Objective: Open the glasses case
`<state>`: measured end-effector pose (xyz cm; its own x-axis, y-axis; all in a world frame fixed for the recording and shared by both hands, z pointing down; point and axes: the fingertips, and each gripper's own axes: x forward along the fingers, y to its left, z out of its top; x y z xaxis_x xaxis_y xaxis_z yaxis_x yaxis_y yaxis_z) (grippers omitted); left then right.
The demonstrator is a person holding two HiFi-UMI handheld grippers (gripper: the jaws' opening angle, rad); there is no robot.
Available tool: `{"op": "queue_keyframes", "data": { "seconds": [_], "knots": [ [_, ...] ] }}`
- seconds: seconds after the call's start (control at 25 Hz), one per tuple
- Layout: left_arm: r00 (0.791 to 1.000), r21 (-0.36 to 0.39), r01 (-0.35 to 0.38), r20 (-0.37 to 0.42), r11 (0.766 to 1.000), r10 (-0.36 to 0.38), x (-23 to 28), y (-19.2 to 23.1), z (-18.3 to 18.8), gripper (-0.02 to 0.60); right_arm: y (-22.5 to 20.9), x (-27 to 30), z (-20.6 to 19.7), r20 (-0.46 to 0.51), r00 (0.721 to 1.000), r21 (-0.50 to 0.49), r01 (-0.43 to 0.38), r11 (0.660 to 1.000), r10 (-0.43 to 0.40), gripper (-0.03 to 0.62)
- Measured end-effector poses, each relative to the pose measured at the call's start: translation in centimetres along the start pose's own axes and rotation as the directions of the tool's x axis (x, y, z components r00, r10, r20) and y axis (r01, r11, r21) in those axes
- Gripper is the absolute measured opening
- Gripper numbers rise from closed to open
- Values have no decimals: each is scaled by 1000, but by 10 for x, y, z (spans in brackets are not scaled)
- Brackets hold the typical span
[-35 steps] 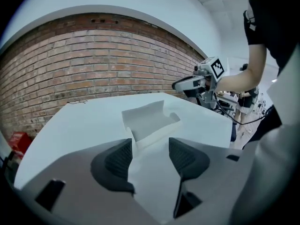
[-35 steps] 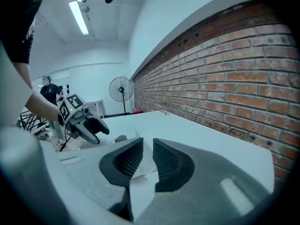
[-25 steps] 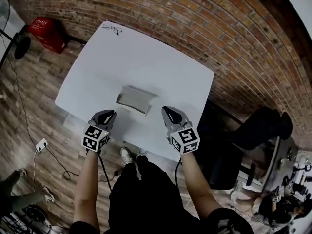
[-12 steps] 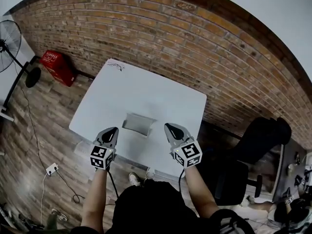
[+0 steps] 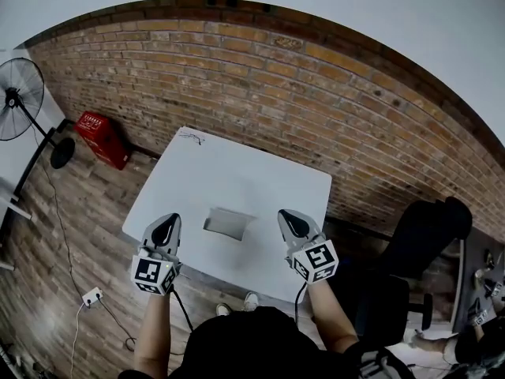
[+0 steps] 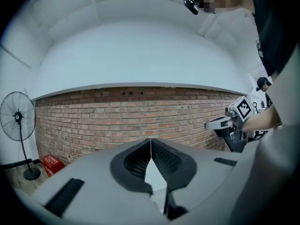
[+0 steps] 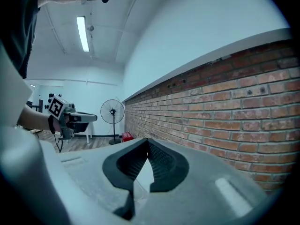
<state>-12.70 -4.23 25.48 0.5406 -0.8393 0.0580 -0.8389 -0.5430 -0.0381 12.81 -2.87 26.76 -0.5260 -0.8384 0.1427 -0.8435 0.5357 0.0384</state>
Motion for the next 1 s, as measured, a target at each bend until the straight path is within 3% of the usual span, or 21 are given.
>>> {"op": "queue_keyframes", "data": {
  "seconds": [0.2,0.36,0.76,1.0],
  "knots": [
    [995,52,-35,100,998,30,-29,0,41,11,-5,-19,24,57,998,-26,35,999,-34,6],
    [985,26,-63,164,998,58,-54,-1,66,11,-6,-34,43,96,994,-52,55,997,-50,6],
    [951,-20,-182,251,983,182,-119,3,85,11,5,-66,64,147,986,-53,86,995,-78,6],
    [937,-35,-192,291,981,194,-132,-11,97,11,10,-81,65,171,979,-28,115,993,-109,6]
  ]
}}
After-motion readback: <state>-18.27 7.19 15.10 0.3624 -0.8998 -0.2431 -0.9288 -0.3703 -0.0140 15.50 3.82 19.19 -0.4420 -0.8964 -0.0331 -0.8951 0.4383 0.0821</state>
